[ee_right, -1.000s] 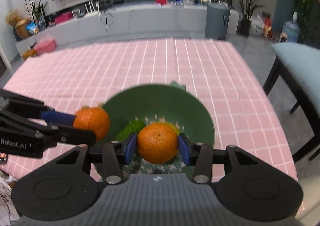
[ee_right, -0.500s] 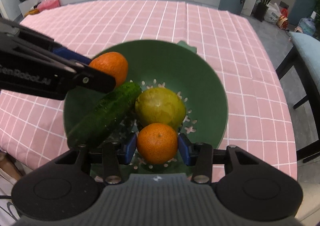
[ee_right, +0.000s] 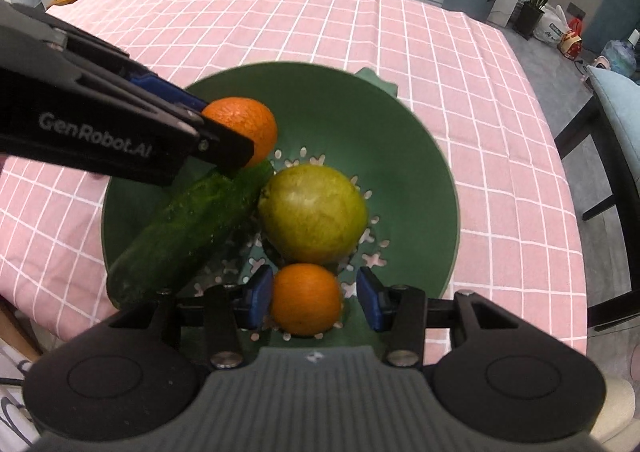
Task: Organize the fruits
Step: 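Place both oranges into the colander and open both grippers, then move both grippers back over the remaining oranges and kiwis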
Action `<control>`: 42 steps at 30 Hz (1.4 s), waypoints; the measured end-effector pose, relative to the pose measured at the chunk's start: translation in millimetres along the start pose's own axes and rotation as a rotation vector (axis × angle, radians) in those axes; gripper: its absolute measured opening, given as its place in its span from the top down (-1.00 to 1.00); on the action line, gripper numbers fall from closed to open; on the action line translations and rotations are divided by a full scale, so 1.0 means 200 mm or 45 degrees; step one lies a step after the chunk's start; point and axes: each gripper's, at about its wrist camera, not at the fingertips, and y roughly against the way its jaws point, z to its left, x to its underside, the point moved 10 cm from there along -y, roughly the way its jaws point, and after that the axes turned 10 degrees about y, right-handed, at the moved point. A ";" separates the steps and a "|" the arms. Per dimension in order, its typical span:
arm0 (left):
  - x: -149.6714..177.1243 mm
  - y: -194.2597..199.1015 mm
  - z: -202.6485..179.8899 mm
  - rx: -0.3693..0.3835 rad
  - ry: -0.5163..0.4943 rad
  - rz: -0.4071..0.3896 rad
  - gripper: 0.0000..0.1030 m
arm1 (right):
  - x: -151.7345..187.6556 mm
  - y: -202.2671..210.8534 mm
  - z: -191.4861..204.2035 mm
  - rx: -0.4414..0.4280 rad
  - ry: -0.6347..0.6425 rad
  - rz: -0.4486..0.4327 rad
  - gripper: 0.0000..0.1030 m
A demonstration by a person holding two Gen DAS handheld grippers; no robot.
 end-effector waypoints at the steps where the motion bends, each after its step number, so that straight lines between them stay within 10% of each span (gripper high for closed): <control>1: 0.00 0.00 0.00 -0.002 0.000 0.000 0.13 | -0.01 0.00 0.00 0.004 0.000 -0.002 0.15; 22: -0.03 0.30 -0.02 -0.055 -0.056 -0.208 0.01 | -0.08 0.25 0.03 0.128 -0.111 -0.199 -0.26; 42: 0.12 0.61 0.25 -0.056 -0.035 -0.268 0.01 | -0.28 0.40 0.36 0.010 0.037 -0.417 -0.05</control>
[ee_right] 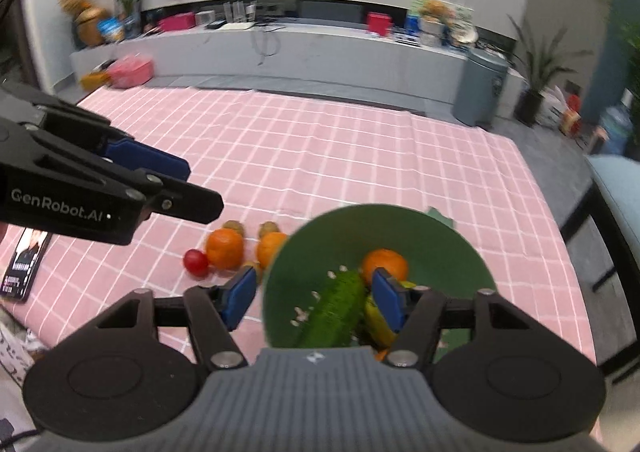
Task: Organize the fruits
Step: 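Move both grippers back over the remaining oranges and kiwis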
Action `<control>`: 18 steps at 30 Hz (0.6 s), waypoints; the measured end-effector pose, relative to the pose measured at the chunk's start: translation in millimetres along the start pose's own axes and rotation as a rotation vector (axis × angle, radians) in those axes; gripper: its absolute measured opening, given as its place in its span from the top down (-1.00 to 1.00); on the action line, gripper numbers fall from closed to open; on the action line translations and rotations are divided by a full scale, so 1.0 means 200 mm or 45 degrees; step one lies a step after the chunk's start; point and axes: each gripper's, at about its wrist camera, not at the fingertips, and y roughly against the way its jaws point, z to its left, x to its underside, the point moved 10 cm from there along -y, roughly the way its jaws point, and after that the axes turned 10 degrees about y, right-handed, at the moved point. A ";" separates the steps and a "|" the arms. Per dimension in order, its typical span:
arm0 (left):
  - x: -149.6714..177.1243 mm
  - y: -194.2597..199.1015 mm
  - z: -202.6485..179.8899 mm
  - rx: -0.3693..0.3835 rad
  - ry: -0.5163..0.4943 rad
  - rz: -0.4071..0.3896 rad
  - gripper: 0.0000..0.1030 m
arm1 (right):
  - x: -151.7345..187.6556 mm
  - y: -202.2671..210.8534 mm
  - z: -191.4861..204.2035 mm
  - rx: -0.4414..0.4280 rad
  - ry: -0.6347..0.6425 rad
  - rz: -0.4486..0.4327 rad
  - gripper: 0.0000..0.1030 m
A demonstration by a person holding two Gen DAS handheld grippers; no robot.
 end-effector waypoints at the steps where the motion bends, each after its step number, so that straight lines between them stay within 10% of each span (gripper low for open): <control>1: 0.01 0.00 0.03 0.000 0.007 0.002 0.01 | -0.01 -0.01 0.02 -0.011 0.025 0.001 -0.04; 18: 0.24 -0.11 0.38 0.019 0.131 0.094 0.01 | -0.15 -0.23 0.25 -0.131 0.553 0.117 0.08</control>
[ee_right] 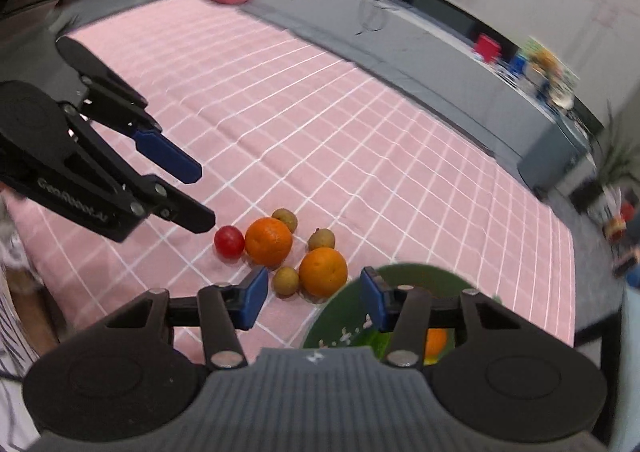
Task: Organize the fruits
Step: 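Move both grippers back over the remaining oranges and kiwis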
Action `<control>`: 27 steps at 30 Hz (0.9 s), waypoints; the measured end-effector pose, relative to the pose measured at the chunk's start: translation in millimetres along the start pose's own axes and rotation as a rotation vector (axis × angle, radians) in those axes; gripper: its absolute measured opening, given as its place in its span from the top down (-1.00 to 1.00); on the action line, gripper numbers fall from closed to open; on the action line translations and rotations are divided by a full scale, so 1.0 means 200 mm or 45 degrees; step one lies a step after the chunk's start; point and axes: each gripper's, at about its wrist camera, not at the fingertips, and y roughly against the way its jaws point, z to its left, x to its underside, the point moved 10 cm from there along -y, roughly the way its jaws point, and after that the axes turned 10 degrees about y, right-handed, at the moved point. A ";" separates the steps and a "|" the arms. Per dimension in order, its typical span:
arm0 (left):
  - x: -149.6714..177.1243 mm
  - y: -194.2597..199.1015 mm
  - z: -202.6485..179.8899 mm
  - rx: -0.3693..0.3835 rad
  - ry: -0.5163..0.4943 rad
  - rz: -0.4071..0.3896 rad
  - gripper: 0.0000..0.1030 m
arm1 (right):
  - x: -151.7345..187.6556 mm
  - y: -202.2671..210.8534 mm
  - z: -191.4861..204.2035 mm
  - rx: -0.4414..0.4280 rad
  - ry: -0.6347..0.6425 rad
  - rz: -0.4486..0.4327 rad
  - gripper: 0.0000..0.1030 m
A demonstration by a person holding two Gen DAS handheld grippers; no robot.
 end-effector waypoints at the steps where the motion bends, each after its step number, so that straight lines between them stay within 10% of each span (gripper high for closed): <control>1: 0.01 -0.02 0.01 -0.004 0.003 0.003 0.01 | -0.01 -0.02 0.00 -0.010 0.031 0.015 0.08; 27: 0.00 -0.35 0.05 0.135 0.109 0.079 -0.15 | -0.02 -0.60 -0.02 -0.398 0.425 0.494 0.17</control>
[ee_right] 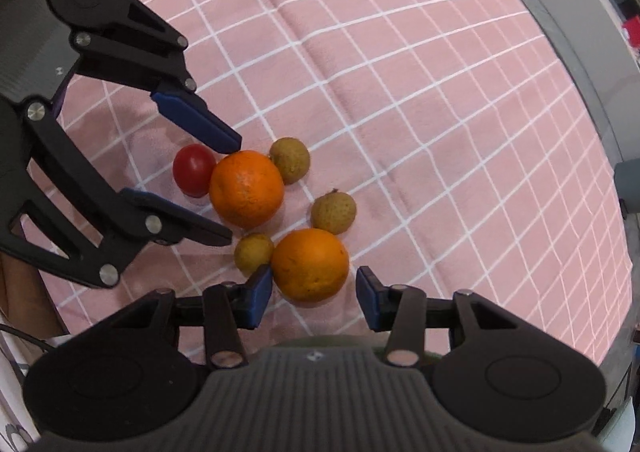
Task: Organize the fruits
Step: 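Move both grippers back over the remaining oranges and kiwis, then grasp an orange with the right gripper while the left gripper grasps another orange, carry to colander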
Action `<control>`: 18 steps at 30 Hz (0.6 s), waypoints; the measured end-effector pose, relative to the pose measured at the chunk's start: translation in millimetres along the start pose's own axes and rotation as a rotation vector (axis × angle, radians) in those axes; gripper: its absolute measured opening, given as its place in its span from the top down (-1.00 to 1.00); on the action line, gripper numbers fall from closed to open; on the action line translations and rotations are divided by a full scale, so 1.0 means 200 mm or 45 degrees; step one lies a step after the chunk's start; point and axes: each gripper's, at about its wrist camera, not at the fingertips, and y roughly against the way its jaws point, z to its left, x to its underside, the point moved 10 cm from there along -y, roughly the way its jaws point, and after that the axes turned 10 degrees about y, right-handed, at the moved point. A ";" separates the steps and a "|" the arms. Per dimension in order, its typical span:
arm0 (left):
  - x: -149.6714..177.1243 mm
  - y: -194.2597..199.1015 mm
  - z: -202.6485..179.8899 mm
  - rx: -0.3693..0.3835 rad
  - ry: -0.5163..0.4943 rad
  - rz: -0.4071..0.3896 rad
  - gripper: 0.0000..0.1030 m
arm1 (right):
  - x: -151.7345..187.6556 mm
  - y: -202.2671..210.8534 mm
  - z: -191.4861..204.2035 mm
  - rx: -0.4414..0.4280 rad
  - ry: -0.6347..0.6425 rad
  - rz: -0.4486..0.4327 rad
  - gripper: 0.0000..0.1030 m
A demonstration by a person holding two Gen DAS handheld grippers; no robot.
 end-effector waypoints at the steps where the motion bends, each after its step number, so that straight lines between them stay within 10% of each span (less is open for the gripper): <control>1: 0.00 0.00 0.00 -0.009 0.003 0.003 -0.15 | 0.00 -0.01 0.00 -0.004 0.005 0.004 0.17; 18: -0.01 -0.01 0.03 -0.007 0.092 -0.016 0.10 | 0.01 -0.02 -0.01 0.004 -0.044 -0.012 0.21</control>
